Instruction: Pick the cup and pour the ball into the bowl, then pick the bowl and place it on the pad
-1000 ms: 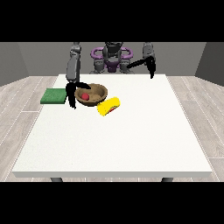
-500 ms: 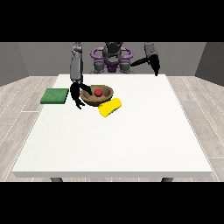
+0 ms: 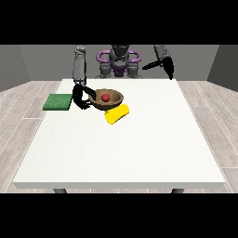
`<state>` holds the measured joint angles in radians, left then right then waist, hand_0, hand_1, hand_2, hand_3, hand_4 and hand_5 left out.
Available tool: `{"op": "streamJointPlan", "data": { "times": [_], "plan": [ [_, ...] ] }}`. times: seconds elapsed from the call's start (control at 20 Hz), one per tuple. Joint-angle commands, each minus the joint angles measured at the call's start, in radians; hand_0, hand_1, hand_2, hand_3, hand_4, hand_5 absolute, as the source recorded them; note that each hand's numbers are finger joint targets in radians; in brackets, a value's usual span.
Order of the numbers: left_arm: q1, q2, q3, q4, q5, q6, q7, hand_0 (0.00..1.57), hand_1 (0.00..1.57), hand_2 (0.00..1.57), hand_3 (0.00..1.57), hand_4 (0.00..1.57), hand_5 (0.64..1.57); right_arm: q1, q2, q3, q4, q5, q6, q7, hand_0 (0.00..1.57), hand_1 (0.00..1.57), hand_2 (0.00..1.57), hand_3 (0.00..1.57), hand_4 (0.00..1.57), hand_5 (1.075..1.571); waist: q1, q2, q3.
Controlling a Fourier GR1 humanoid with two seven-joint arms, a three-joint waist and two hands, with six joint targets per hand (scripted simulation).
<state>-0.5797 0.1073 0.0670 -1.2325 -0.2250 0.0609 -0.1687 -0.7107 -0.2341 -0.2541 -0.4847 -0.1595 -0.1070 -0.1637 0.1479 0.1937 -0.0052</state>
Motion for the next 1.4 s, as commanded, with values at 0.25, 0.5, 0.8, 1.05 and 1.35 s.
{"op": "streamJointPlan", "data": {
  "times": [0.25,0.5,0.8,1.05,1.35],
  "plan": [
    [0.093,0.026,0.05,0.066,0.025,0.002,-0.078,0.0,0.0,0.0,0.0,0.0,1.57,-0.06,-0.088,-0.004,-0.035,-0.031,0.064,0.243,1.57,1.57,1.57,1.57,1.05,1.553,-0.068,-0.086,0.005],
    [0.087,0.004,0.028,0.023,0.002,0.04,-0.06,0.0,0.0,0.0,0.0,0.0,1.57,-0.032,-0.22,-0.044,-0.034,-0.059,0.173,0.23,1.57,1.57,1.57,1.57,1.06,1.565,-0.075,-0.047,0.0056],
    [0.088,0.039,0.106,0.136,0.026,0.07,-0.133,0.0,0.0,0.0,0.0,0.0,1.566,0.04,-0.185,-0.017,-0.096,-0.063,0.227,0.212,1.57,1.57,1.57,1.57,1.06,1.56,-0.183,-0.048,0.0048],
    [0.082,0.028,0.088,0.125,0.004,0.104,-0.23,0.0,0.0,0.0,0.0,0.0,1.565,0.05,-0.28,-0.096,-0.075,-0.134,0.333,0.167,1.57,1.57,1.57,1.57,1.07,1.563,-0.153,0.057,0.0054],
    [0.004,-0.035,0.005,-0.049,-0.057,0.179,-0.168,0.0,0.0,0.0,0.0,0.0,1.564,0.023,-0.416,-0.187,0.028,-0.168,0.41,0.028,1.57,1.57,1.57,1.44,1.03,1.563,-0.09,0.254,0.0081]
  ]
}}
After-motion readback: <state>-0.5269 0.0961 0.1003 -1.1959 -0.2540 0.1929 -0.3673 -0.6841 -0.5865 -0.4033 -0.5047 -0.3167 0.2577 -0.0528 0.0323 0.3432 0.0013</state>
